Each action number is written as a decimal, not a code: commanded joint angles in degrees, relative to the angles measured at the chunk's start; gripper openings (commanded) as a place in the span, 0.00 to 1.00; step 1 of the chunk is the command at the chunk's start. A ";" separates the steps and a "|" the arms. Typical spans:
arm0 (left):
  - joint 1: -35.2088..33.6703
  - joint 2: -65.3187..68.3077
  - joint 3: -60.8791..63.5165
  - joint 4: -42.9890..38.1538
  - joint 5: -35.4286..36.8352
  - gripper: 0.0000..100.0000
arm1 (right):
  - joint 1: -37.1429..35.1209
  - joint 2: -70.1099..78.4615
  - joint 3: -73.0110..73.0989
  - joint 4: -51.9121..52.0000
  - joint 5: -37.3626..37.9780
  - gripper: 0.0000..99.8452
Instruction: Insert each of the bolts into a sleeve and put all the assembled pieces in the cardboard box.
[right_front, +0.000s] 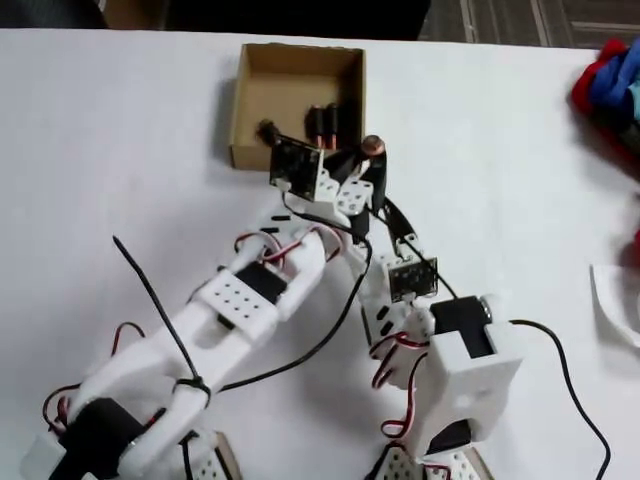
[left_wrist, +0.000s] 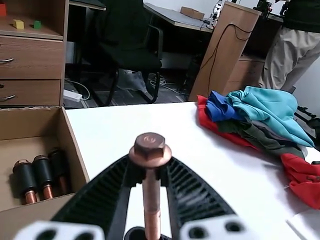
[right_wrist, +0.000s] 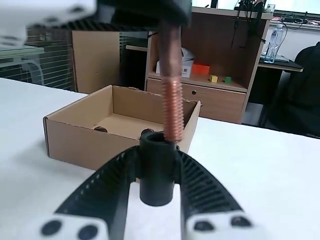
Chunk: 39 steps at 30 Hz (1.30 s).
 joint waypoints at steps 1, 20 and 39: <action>-0.44 -0.44 0.04 0.62 0.09 0.03 | 0.57 -0.22 -2.20 -1.36 0.09 0.02; 0.35 0.00 0.40 4.40 -10.37 0.03 | 0.57 -0.22 -2.37 -1.27 0.09 0.02; -0.18 -0.44 2.68 14.42 -10.64 0.42 | 0.57 -0.22 -2.37 -1.27 0.09 0.02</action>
